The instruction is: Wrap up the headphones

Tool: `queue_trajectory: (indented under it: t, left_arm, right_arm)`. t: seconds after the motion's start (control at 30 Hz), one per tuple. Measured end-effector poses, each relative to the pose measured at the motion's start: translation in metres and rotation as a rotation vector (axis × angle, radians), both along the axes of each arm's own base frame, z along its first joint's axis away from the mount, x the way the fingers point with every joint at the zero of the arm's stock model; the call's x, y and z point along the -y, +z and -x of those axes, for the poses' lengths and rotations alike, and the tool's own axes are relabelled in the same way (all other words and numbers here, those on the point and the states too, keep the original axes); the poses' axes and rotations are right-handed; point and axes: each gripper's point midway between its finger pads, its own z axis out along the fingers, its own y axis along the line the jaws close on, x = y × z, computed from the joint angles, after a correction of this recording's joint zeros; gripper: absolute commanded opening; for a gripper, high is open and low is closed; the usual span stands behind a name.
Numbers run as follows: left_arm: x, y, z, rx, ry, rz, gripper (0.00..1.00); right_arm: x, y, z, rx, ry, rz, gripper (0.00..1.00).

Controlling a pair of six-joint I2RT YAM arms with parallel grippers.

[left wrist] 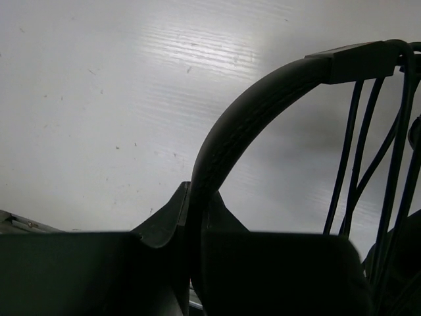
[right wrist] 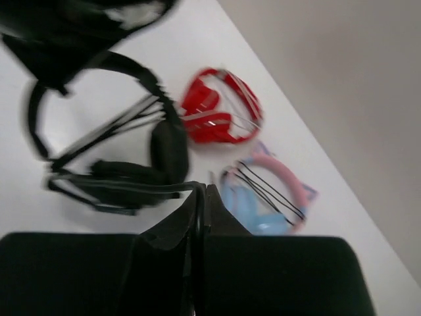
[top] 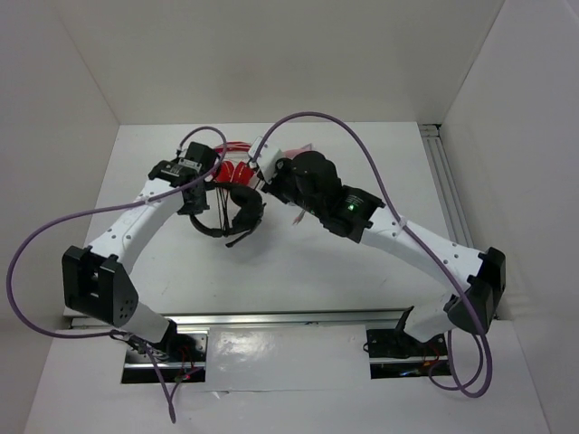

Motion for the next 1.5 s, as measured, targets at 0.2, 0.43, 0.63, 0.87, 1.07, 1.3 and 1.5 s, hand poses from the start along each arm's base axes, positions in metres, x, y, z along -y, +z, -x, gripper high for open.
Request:
queue_trajectory:
  t: [0.2,0.43,0.63,0.87,1.07,1.3,1.5]
  left_arm:
    - [0.058,0.01,0.016,0.017,-0.26,0.059,0.0]
    - [0.153,0.024,0.054,0.033,-0.637,0.194,0.0]
    - [0.149,0.08,0.064,0.164,-0.66,0.236,0.0]
    - [0.141,0.176,0.071,0.36,-0.67,0.292,0.0]
    - [0.138,0.218,0.082,0.428,-0.675,0.338,0.0]
    - [0.119,0.214,0.078,0.383,-0.547,0.286,0.0]
    - [0.121,0.246,0.074,0.501,-0.485,0.354,0.0]
  right_arm:
    - [0.043,-0.006,-0.043,0.1,-0.182,0.149,0.0]
    - [0.082,-0.028,-0.094,0.077,-0.269,0.191,0.0]
    - [0.093,-0.08,-0.109,-0.079,-0.209,0.159,0.0]
    - [0.039,-0.062,-0.094,-0.147,0.058,-0.129,0.0]
    - [-0.022,-0.073,-0.06,-0.287,0.366,-0.403,0.03]
    - [-0.101,-0.093,0.001,-0.407,0.601,-0.525,0.15]
    - [-0.108,-0.153,0.006,-0.58,0.58,-0.554,0.24]
